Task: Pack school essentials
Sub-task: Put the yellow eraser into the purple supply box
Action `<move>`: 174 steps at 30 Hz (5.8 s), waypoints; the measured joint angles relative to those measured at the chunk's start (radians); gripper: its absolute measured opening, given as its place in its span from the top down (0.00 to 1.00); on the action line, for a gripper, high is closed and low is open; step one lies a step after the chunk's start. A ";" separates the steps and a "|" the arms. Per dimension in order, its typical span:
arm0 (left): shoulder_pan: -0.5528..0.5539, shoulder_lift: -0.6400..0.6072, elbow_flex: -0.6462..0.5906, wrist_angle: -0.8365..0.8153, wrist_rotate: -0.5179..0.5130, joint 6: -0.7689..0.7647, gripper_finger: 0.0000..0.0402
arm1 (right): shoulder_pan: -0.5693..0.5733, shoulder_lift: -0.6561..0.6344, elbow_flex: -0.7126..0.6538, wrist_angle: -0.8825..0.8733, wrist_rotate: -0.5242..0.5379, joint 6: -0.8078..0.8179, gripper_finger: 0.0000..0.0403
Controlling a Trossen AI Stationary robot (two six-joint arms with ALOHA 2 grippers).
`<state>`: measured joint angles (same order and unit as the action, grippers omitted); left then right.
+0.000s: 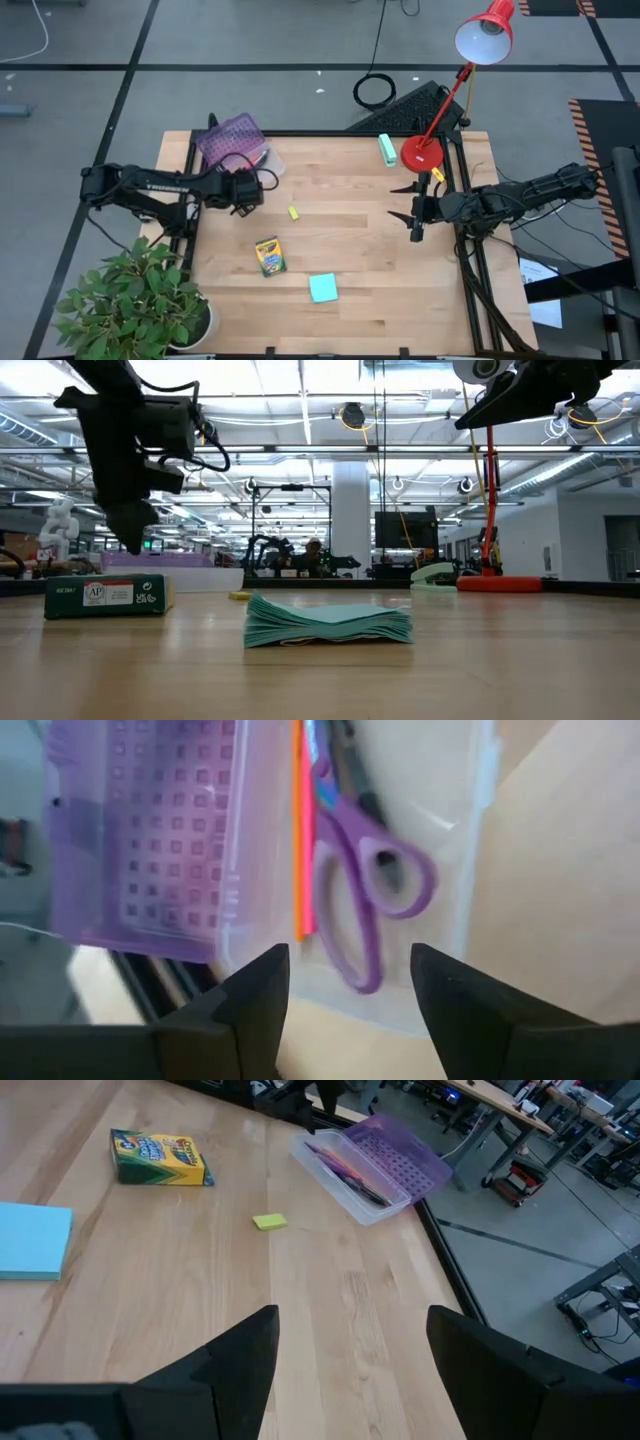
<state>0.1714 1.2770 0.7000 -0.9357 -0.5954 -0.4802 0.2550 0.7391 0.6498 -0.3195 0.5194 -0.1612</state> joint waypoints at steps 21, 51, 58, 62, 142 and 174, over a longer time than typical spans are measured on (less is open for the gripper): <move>-0.276 -0.017 0.209 0.190 0.136 -0.082 0.47 | 0.000 0.016 0.000 0.148 0.000 -0.099 0.38; -0.366 0.128 0.209 0.397 0.089 0.103 0.47 | -0.151 0.368 0.000 0.420 -0.263 -0.173 0.38; -0.312 0.226 0.208 0.469 0.184 0.237 0.47 | -0.151 0.406 0.000 0.413 -0.263 -0.137 0.38; -0.283 0.266 0.208 0.489 0.277 0.261 0.47 | -0.151 0.412 0.000 0.415 -0.263 -0.127 0.38; -0.178 0.347 0.207 0.576 0.434 0.088 0.61 | -0.170 0.411 0.000 0.398 -0.263 -0.114 0.38; -0.211 0.478 0.443 0.222 0.225 -0.823 0.34 | -0.172 0.411 0.000 0.415 -0.263 -0.117 0.38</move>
<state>-0.0393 1.7550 1.1426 -0.7132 -0.3700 -1.3033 0.0829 1.1503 0.6498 0.0954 0.2568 -0.2785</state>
